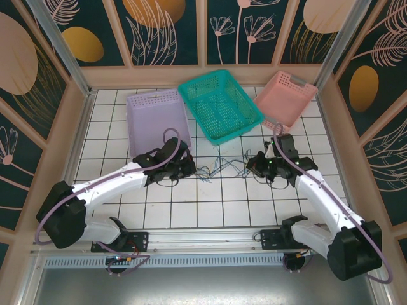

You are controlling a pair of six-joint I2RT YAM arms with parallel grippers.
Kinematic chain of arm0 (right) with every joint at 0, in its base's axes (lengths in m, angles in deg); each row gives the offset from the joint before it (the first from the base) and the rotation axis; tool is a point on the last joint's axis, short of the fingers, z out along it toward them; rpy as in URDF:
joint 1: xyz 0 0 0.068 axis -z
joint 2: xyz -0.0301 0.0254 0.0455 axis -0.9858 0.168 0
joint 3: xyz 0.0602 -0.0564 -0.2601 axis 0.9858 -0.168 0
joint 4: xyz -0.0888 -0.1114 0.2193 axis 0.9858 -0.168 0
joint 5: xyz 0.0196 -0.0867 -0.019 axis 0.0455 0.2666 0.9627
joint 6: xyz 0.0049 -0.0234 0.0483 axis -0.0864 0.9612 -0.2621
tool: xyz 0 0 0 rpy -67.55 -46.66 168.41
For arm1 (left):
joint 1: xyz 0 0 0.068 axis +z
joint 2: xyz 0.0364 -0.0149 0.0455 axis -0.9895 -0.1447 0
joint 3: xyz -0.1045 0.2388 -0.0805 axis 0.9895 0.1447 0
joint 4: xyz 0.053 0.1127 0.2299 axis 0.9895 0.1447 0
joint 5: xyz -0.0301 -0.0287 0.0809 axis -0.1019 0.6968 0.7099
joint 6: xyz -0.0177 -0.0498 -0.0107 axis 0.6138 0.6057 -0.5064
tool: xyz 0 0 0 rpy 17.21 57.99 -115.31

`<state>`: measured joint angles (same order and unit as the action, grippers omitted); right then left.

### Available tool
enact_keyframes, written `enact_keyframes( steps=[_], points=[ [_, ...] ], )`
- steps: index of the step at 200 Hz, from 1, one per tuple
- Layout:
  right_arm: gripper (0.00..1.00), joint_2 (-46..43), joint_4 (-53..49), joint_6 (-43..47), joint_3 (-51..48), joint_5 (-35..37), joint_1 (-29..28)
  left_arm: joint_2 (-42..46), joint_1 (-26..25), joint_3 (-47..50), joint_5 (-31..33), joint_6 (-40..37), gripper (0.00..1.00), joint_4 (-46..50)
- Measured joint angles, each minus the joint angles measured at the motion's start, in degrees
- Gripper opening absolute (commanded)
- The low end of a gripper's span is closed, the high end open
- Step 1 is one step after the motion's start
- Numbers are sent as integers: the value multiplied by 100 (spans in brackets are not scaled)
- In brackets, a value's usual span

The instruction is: Untangle the cables

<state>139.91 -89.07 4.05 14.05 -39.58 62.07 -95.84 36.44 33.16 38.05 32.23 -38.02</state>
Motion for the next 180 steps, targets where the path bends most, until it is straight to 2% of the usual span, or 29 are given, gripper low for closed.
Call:
enact_keyframes(
  steps=[34,42,50,76,103,144,180],
  points=[
    [0,111,-39,24,-240,247,-50,-105,-70,-2,4,140,0,-96],
    [3,129,-72,24,-278,356,-50,-116,-87,0,13,166,0,-92],
    [8,155,-105,24,-302,468,-50,-116,-94,2,35,184,0,-81],
    [32,313,-131,-13,-323,684,-48,-116,-96,52,92,251,0,-79],
    [49,409,-68,-79,-323,686,-48,-140,-98,227,-4,341,0,-195],
    [50,409,26,-120,-297,684,-48,-271,-144,234,-103,479,0,-450],
    [40,247,109,-503,-356,632,-50,-273,-151,238,-101,553,0,-516]
  ],
)
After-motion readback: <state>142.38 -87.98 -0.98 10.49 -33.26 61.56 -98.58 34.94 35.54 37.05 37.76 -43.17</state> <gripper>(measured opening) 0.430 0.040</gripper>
